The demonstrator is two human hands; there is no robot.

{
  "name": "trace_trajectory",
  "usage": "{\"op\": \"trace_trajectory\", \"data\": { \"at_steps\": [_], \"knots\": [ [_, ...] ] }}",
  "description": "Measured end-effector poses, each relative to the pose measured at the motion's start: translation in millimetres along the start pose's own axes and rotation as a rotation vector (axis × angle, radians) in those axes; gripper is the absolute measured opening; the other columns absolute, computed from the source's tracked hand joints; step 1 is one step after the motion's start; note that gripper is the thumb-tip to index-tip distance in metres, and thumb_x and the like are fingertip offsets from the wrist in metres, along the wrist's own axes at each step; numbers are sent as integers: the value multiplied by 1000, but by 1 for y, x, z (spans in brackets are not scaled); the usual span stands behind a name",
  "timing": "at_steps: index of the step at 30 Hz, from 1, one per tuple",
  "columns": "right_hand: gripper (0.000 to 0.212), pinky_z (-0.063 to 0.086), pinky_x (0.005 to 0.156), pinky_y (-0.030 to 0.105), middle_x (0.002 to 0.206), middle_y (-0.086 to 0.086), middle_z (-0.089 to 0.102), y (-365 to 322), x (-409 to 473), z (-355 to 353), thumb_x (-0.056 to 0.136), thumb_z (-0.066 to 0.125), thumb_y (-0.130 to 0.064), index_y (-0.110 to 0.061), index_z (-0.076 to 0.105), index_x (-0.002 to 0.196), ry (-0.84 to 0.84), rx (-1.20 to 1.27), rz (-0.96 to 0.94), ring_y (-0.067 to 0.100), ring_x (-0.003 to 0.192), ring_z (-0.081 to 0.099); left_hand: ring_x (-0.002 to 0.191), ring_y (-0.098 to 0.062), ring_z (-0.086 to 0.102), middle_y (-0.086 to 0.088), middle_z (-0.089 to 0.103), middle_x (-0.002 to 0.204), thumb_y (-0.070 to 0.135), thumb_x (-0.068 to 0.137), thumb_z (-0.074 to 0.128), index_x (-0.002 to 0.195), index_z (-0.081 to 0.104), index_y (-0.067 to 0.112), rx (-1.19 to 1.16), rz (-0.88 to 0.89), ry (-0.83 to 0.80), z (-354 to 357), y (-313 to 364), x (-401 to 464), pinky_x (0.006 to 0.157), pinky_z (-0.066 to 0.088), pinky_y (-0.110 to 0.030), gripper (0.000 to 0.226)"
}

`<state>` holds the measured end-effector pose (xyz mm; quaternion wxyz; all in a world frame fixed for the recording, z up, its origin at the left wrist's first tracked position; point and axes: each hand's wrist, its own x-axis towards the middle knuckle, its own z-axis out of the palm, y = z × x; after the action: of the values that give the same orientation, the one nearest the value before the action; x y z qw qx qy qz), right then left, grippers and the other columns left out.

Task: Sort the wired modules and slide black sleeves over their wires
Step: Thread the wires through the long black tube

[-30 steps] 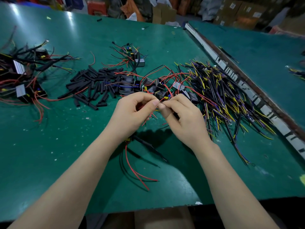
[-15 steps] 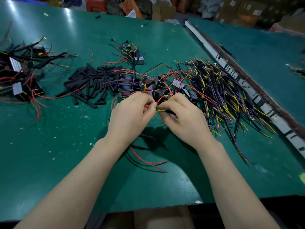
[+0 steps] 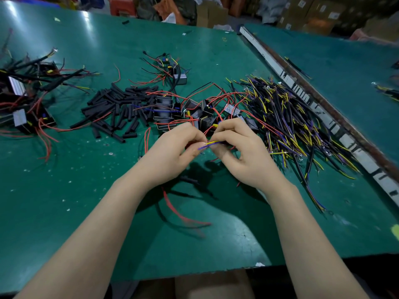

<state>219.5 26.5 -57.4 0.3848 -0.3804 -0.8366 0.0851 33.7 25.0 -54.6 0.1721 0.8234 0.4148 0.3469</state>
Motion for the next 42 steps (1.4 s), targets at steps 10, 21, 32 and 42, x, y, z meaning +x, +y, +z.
{"op": "trace_trajectory", "data": {
  "at_steps": [10, 21, 32, 42],
  "knots": [
    [13, 40, 78, 21, 86, -1, 52, -10, 2, -1, 93, 53, -11, -15, 57, 82, -103, 261, 241, 10, 82, 49, 79, -14, 47, -6, 47, 89, 6, 87, 58, 89, 65, 1, -68, 14, 104, 5, 5, -1, 77, 36, -13, 8],
    [26, 32, 66, 15, 78, -6, 43, -19, 7, -3, 100, 48, -17, -23, 52, 74, -66, 392, 486, -1, 66, 40, 79, -14, 50, -11, 55, 86, 17, 88, 62, 91, 70, 3, 10, 55, 319, 13, 7, -2, 74, 43, -20, 16],
    [27, 36, 69, 26, 77, 0, 49, -13, 5, 4, 98, 52, -20, -5, 58, 76, 13, 281, 449, 9, 71, 43, 75, -16, 48, -13, 53, 86, 19, 90, 56, 89, 66, 1, 61, 47, 309, 17, 6, 2, 71, 42, -27, 20],
    [11, 41, 73, 18, 85, 6, 61, -7, 4, 4, 89, 66, -13, -2, 69, 89, 186, 100, 76, 18, 79, 55, 74, -2, 48, 5, 52, 82, 18, 92, 60, 82, 61, 32, -306, -172, 185, 7, 7, 2, 69, 35, -13, 18]
  ]
}}
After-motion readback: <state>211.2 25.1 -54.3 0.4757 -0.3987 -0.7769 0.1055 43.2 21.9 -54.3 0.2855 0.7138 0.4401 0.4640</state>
